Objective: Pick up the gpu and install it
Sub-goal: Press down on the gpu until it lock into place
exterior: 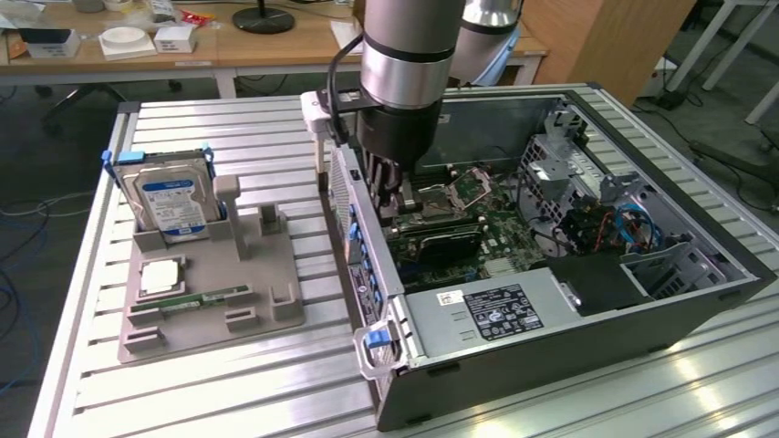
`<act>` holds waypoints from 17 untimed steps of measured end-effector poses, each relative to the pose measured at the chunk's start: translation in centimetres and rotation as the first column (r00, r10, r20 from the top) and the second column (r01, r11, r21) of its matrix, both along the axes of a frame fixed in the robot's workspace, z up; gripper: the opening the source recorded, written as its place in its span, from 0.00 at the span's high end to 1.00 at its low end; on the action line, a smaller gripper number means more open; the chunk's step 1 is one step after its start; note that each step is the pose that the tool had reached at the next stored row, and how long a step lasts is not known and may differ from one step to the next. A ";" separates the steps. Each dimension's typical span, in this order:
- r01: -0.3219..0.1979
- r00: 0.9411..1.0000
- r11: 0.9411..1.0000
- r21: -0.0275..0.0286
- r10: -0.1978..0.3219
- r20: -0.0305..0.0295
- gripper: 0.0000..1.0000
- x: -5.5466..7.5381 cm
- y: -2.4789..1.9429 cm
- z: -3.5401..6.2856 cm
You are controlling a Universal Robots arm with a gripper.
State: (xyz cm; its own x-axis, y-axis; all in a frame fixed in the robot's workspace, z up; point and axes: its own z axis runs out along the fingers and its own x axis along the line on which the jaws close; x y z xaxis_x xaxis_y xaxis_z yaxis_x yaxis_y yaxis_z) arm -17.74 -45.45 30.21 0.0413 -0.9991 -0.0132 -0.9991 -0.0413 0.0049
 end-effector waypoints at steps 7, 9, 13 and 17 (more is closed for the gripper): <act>0.000 1.000 1.000 0.000 0.000 0.000 0.90 0.0 -0.15 -0.01; 0.000 1.000 1.000 0.000 0.000 0.000 0.90 0.0 -0.13 -0.02; 0.000 1.000 1.000 0.000 0.000 0.000 0.90 0.0 -0.06 -0.01; 0.000 1.000 1.000 0.000 0.000 0.000 0.90 0.0 -0.05 -0.01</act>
State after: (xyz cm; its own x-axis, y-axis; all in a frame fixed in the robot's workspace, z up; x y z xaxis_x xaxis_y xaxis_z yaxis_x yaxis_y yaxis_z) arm -17.75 -45.50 30.19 0.0412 -0.9991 -0.0132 -0.9991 -0.0413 0.0050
